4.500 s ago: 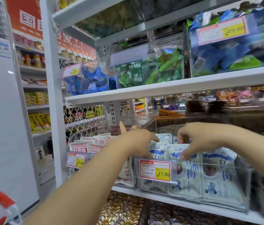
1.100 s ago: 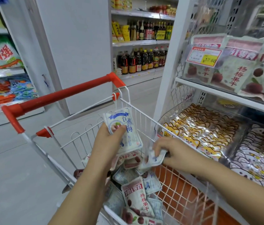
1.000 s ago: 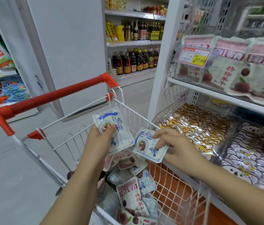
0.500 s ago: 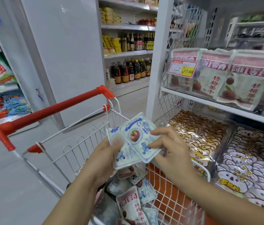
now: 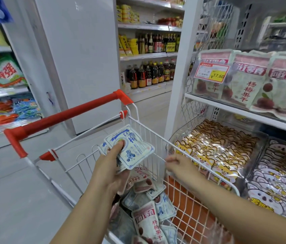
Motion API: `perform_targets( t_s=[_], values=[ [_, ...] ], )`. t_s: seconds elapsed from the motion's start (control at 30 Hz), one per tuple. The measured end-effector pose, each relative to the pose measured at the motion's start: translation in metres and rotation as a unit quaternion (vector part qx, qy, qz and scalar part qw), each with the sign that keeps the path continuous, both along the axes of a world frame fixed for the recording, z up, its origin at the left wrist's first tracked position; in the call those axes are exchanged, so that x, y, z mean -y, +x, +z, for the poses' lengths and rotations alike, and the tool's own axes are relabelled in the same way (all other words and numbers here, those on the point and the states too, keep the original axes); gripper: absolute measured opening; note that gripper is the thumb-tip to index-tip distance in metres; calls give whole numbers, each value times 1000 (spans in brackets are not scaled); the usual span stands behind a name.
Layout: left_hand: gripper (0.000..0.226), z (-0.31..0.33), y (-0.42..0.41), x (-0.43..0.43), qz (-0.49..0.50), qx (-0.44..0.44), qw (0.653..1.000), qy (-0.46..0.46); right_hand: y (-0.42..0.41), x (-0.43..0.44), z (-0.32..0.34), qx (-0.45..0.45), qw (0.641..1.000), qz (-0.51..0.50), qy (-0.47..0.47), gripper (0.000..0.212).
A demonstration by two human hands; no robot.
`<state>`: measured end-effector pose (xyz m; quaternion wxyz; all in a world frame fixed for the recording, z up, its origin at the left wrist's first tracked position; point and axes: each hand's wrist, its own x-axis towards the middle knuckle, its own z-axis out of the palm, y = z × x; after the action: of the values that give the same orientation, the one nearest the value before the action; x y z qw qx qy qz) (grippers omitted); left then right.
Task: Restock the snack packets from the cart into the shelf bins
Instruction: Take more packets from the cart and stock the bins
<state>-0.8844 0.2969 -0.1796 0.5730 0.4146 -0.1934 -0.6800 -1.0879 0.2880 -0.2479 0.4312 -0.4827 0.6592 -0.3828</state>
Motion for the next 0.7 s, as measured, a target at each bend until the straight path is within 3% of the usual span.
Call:
perform_targets(
  t_s=[0.07,0.2,0.27,0.4,0.53,0.7],
  values=[
    [22,-2,1,3,10,-18,1000,11,2,15,-23,111,975,-25,193,21],
    [28,-5,1,6,2,-5,1000,7,6,33,-50,24,951,41,307,40],
    [27,-5,1,6,-3,-5,1000,8,9,37,-59,-13,946,55,319,37],
    [29,-5,2,5,-13,7,1000,14,18,38,-80,18,946,48,320,34],
    [33,-7,3,7,-17,11,1000,20,23,45,-98,121,954,-78,261,20],
    [32,-5,3,4,-18,11,1000,12,24,45,-96,136,963,-116,202,14]
  ],
)
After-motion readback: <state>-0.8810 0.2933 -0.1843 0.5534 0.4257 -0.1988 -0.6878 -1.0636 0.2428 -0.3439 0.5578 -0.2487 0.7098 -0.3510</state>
